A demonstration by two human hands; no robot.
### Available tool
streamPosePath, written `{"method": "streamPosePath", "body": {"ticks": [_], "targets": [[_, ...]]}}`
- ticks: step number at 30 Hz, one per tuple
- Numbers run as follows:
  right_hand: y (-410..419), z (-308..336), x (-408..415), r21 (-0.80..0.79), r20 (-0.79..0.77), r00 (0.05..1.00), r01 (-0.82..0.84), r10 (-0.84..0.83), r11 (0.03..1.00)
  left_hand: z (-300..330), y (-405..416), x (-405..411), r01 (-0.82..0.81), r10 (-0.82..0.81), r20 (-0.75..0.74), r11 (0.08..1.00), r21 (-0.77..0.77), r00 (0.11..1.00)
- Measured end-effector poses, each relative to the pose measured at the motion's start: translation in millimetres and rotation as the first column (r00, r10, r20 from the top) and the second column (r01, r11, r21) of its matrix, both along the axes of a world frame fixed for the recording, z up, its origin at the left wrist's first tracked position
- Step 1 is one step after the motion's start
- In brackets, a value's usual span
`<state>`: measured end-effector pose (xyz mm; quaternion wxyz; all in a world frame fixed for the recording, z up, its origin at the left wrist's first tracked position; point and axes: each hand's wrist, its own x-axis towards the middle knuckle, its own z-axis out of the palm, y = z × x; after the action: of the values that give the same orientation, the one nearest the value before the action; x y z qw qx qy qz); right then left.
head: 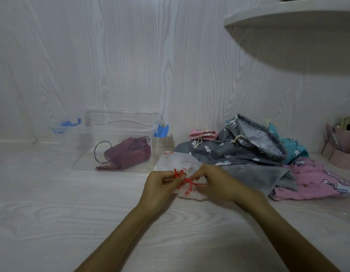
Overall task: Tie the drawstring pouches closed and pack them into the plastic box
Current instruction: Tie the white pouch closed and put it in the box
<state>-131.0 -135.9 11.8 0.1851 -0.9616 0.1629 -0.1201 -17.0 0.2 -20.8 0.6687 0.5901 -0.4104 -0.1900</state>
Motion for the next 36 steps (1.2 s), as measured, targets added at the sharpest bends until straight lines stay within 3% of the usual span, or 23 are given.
{"method": "streamPosePath", "body": {"ticks": [2,4,6,8,11,14,17,19,23,27,29,31,36], "targets": [[0.1,-8.6,2.2,0.051,0.068,0.998,0.011,-0.015,0.999,2.5,1.0,-0.2,-0.028,0.028,-0.013,0.999,-0.024,1.0],[3.2,-6.9,-1.3,0.248,0.185,0.982,-0.004,-0.043,0.969,3.5,0.0,1.9,-0.06,0.057,-0.093,0.997,-0.039,0.994],[8.4,2.2,-8.0,0.488,0.314,0.947,-0.105,-0.062,0.867,2.9,-1.3,3.6,-0.06,0.049,-0.198,0.997,-0.052,0.979],[12.0,12.3,-14.7,0.615,0.424,0.897,-0.184,-0.124,0.767,4.3,-1.8,3.3,-0.103,0.092,-0.167,0.993,-0.059,0.982],[8.4,17.0,-17.1,0.643,0.509,0.825,-0.176,-0.244,0.746,10.4,2.8,6.7,-0.25,0.254,0.044,0.965,-0.086,0.966],[-4.3,11.8,-20.4,0.613,0.445,0.832,-0.013,-0.332,0.79,11.8,3.3,15.6,-0.4,0.393,0.205,0.916,-0.007,0.896],[-12.9,2.2,-18.4,0.487,0.373,0.832,0.2,-0.41,0.85,9.7,2.4,19.2,-0.436,0.414,0.172,0.892,0.118,0.894],[-10.5,-1.2,-15.5,0.44,0.36,0.84,0.231,-0.406,0.868,9.5,4.7,20.5,-0.473,0.449,0.174,0.869,0.143,0.877],[2.6,-0.8,-9.8,0.465,0.455,0.819,0.117,-0.351,0.877,13.1,8.1,18.5,-0.421,0.403,0.178,0.903,0.082,0.898],[20.3,-12.4,2.0,0.558,0.324,0.938,-0.087,-0.12,0.825,17.2,2.3,6.6,-0.343,0.317,0.216,0.934,0.098,0.924],[22.7,-19.9,7.3,0.468,0.274,0.961,-0.1,-0.036,0.878,19.7,2.8,6.3,-0.307,0.29,0.171,0.948,0.087,0.942],[23.2,-23.7,10.4,0.461,0.3,0.953,-0.104,-0.045,0.881,20.7,5.4,8.8,-0.286,0.278,0.071,0.944,0.162,0.958],[26.6,-25.9,11.1,0.627,0.322,0.928,-0.061,-0.187,0.777,27.9,5.7,7.3,-0.103,0.186,-0.132,0.875,0.472,0.974]]}}
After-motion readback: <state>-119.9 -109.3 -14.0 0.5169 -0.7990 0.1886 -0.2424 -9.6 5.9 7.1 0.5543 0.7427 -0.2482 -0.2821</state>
